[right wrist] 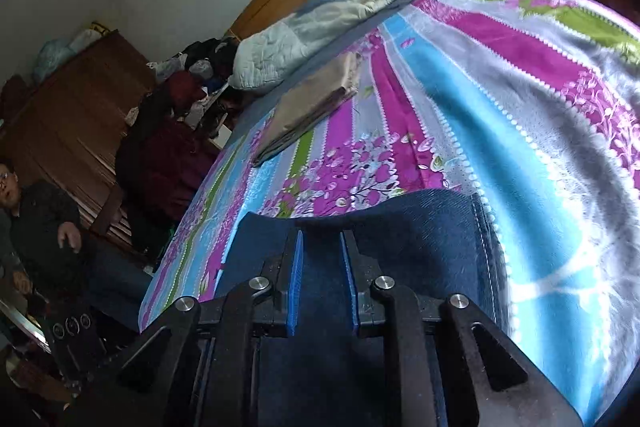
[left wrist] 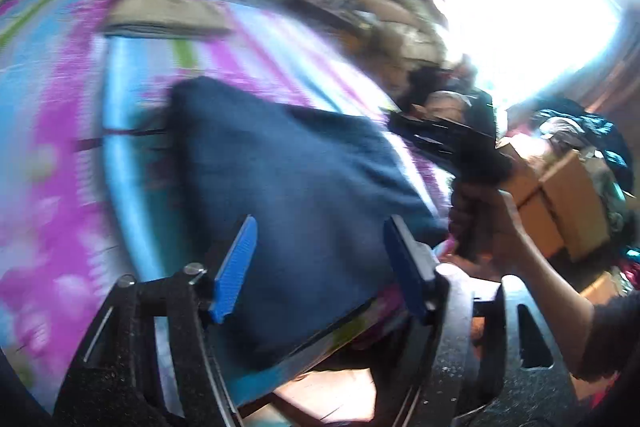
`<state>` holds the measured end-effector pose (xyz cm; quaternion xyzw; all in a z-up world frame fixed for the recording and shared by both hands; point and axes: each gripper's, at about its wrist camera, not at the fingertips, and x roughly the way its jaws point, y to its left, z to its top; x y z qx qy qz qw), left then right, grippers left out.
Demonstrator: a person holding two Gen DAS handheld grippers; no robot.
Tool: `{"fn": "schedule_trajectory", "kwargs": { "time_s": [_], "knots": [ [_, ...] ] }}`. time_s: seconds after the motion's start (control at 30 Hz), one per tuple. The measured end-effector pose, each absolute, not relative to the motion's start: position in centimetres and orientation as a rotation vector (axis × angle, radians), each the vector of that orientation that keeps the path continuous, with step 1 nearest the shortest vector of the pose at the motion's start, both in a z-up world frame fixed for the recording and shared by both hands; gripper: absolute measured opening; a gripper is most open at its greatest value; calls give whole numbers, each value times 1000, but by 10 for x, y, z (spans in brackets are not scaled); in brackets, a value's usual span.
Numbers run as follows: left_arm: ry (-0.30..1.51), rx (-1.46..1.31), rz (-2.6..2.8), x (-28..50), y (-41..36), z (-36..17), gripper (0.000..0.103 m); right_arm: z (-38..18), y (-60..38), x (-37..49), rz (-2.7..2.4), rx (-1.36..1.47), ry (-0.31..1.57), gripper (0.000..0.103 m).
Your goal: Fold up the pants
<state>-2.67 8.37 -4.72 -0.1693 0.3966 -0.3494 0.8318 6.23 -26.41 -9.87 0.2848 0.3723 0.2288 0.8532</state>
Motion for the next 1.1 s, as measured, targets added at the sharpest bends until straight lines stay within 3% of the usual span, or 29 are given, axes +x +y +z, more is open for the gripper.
{"fn": "schedule_trajectory", "kwargs": {
  "time_s": [0.03,0.07,0.13,0.2,0.27,0.4,0.47,0.53,0.57,0.6,0.67,0.73,0.77,0.93,1.0,1.1],
  "knots": [
    [854,-362,-819,-17,64,-55,51,-119,-277,79,441,608,822,21],
    [860,-351,-855,-10,55,-61,47,-137,-287,90,407,624,859,0],
    [911,-252,-866,4,30,-95,44,-165,-315,102,418,783,862,0],
    [833,-98,-794,3,28,-120,1,-166,-326,101,391,827,828,0],
    [759,-94,-824,-5,38,-126,1,-159,-325,104,375,779,836,0],
    [826,-50,-827,5,44,-111,2,-120,-315,93,228,609,776,1],
    [786,-37,-788,0,58,-96,3,-93,-313,79,176,576,715,14],
    [724,-99,-723,8,90,-79,12,-72,-290,58,278,553,671,14],
    [715,-113,-684,17,97,-76,25,-68,-272,51,319,529,677,14],
    [711,-128,-643,32,101,-73,27,-66,-247,44,373,507,686,14],
    [730,-127,-592,70,101,-68,26,-70,-201,32,456,478,711,14],
    [739,-90,-579,103,90,-66,5,-83,-144,22,506,373,780,14],
    [755,-79,-593,120,83,-69,0,-89,-123,14,511,308,800,13],
    [849,9,-563,157,64,-106,0,-137,-62,-6,578,250,859,12],
    [920,7,-485,171,75,-129,1,-151,-65,-4,566,295,823,0],
    [942,70,-440,183,68,-145,2,-145,-65,-1,532,299,857,0]
  ]
}}
